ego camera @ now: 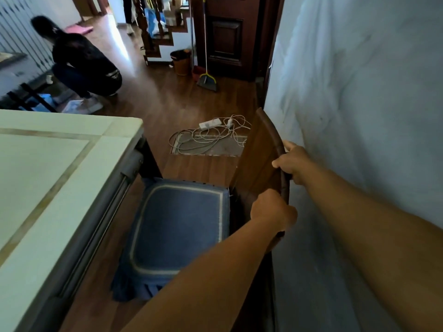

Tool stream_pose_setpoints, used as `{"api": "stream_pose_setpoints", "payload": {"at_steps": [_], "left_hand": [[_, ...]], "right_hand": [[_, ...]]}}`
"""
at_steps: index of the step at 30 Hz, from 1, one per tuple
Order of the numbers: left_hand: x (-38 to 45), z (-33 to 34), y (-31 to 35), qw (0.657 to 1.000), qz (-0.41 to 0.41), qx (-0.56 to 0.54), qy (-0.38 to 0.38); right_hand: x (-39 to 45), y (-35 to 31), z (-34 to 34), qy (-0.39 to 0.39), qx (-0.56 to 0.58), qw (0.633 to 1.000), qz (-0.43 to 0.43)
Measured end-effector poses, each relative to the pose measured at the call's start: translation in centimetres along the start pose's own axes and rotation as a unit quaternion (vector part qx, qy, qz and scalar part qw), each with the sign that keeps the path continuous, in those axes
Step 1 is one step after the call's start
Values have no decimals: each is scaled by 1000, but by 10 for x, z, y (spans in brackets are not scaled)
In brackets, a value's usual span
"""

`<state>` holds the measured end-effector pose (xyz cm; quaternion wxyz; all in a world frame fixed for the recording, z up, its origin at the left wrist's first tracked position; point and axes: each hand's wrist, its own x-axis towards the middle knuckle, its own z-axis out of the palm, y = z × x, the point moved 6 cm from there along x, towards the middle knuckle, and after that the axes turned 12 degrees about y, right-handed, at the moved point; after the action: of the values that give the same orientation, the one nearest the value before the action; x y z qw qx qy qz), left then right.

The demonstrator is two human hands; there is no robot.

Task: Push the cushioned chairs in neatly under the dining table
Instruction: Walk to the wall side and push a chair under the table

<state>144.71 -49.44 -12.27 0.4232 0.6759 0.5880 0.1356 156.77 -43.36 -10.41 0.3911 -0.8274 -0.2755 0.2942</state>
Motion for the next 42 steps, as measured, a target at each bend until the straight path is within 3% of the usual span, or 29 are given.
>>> {"api": "stream_pose_setpoints", "payload": {"at_steps": [7,12,20,26,42], "left_hand": [[-1,5,1,999,-9,-29,-31],[-12,-2,-5,992,-29,-97,-76],[-43,-45,-17,995,43,-85,21],[-111,-79,-31,990,94,-98,41],[-281,-123,-72,981,146,-103,76]], "right_hand": [[-4,2,-6,2,-1,1000,1],[-15,3,-15,17,70,997,25],[-82,10,-63,150,143,978,10],[-174,28,-90,242,180,953,-6],[-384,66,-123,273,193,942,-30]]}}
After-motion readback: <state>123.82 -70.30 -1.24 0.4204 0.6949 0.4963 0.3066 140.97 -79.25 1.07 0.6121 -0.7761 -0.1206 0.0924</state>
